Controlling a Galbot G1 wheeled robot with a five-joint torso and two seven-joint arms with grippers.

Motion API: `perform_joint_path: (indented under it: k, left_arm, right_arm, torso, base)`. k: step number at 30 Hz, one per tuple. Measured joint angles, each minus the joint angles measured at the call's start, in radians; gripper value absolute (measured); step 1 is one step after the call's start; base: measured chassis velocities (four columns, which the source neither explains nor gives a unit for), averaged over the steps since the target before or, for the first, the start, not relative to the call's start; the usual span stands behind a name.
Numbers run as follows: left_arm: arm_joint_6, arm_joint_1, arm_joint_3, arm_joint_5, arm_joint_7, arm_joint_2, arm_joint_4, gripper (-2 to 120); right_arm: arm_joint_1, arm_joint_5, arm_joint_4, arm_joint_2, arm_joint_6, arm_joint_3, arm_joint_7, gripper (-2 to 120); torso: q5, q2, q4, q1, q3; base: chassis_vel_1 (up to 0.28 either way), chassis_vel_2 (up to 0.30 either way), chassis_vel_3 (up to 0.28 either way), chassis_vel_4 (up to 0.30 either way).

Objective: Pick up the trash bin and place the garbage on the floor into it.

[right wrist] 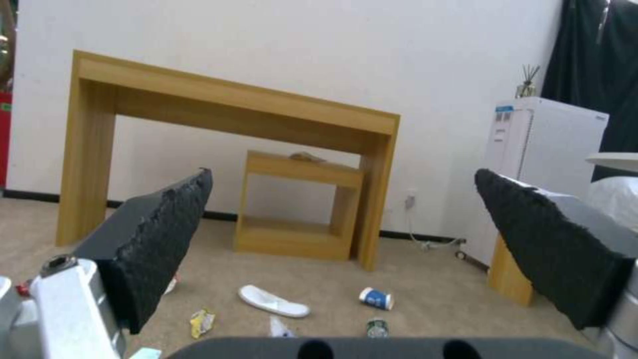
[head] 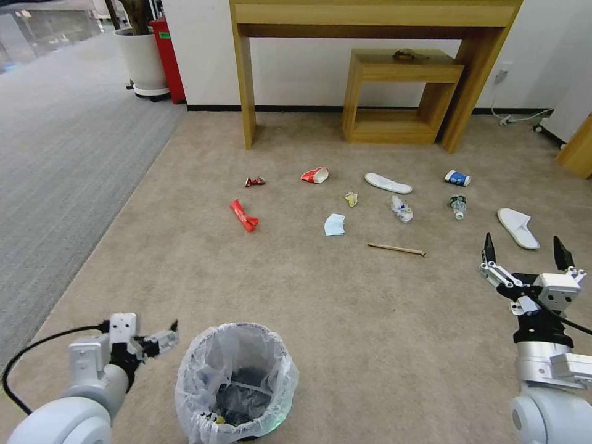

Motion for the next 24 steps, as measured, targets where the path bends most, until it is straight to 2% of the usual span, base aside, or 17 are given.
perform_joint_path:
  k: [4, 8, 17, 21, 24]
  left_arm:
    - [0.0, -0.026, 0.092, -0.009, -0.006, 0.022, 0.03, 100]
    - [-0.001, -0.059, 0.137, -0.04, -0.005, 0.035, 0.054, 100]
    - [-0.005, -0.114, 0.201, -0.075, -0.012, 0.052, 0.102, 100]
    - [-0.007, -0.175, 0.23, -0.056, -0.021, 0.06, 0.187, 100]
    - [-0.007, -0.195, 0.233, -0.05, -0.026, 0.064, 0.221, 100]
  right_arm:
    - [-0.002, -0.001, 0.001, -0.001, 0.0, -0.002, 0.0, 100]
    - [-0.005, -0.004, 0.001, -0.001, 0.001, -0.003, 0.0, 100]
    - [-0.008, -0.01, 0.001, 0.002, 0.002, -0.003, 0.0, 100]
    - [-0.009, -0.012, -0.001, 0.003, 0.002, -0.003, 0.0, 100]
    - [-0.01, -0.014, -0.001, 0.004, 0.002, -0.002, 0.0, 100]
  torso:
    - [0.0, 0.0, 0.0, 0.0, 0.0]
    - [0.0, 0.0, 0.0, 0.0, 0.0]
    - [0.0, 0.0, 0.0, 0.0, 0.0]
    - [-0.0001, 0.0, -0.0001, 0.0, 0.0]
    - [0.0, 0.0, 0.0, 0.0, 0.0]
  base:
    - [0.0, 0.0, 0.0, 0.0]
    - [0.0, 0.0, 0.0, 0.0]
    - [0.0, 0.0, 0.0, 0.0]
    - [0.0, 0.0, 0.0, 0.0]
    - [0.0, 0.0, 0.0, 0.0]
